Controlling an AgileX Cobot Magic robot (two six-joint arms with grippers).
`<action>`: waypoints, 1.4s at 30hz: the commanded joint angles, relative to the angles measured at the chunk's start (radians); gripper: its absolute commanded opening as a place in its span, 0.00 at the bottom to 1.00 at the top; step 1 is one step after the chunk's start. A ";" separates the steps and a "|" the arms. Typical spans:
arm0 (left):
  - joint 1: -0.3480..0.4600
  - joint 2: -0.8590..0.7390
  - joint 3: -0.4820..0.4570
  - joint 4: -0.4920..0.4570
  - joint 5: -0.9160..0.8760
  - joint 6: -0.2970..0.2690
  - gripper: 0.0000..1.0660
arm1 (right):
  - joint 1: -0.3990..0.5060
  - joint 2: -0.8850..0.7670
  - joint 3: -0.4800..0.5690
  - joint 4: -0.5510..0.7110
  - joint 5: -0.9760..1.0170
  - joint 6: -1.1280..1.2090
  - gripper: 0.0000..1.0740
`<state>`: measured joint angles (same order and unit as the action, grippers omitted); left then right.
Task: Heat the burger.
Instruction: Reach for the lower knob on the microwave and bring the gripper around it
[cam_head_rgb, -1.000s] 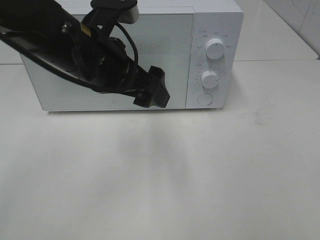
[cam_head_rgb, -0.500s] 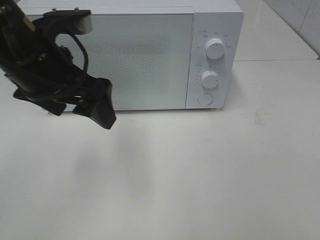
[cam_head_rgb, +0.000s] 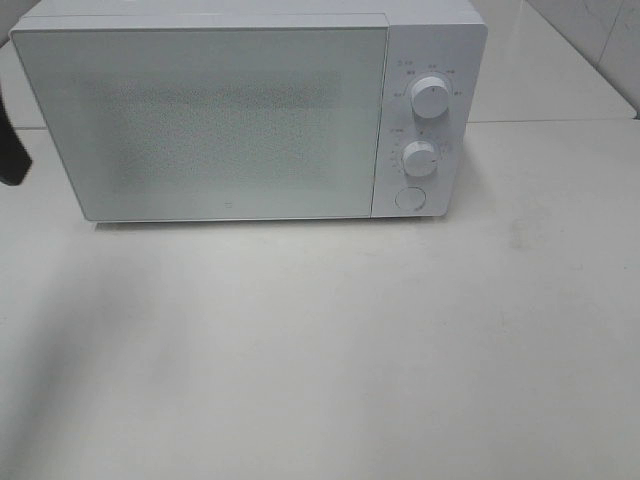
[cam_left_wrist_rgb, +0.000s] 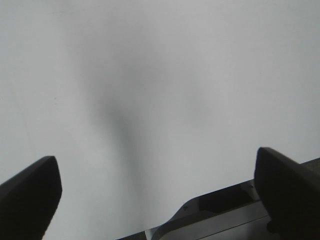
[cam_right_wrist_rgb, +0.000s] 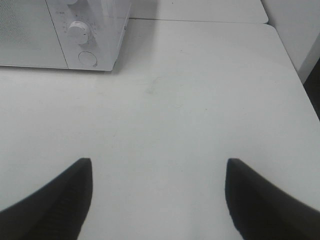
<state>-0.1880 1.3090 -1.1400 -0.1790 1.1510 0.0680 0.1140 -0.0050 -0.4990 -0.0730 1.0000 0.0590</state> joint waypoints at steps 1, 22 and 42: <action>0.053 -0.062 0.005 0.021 0.051 -0.010 0.93 | -0.007 -0.028 0.001 -0.001 -0.004 -0.004 0.67; 0.211 -0.643 0.458 0.067 0.021 0.010 0.93 | -0.007 -0.028 0.001 -0.001 -0.004 -0.004 0.67; 0.211 -1.272 0.619 0.072 -0.079 0.007 0.93 | -0.007 -0.028 0.001 -0.001 -0.004 -0.004 0.67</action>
<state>0.0200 0.1040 -0.5320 -0.1110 1.1030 0.0750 0.1140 -0.0050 -0.4990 -0.0730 1.0000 0.0590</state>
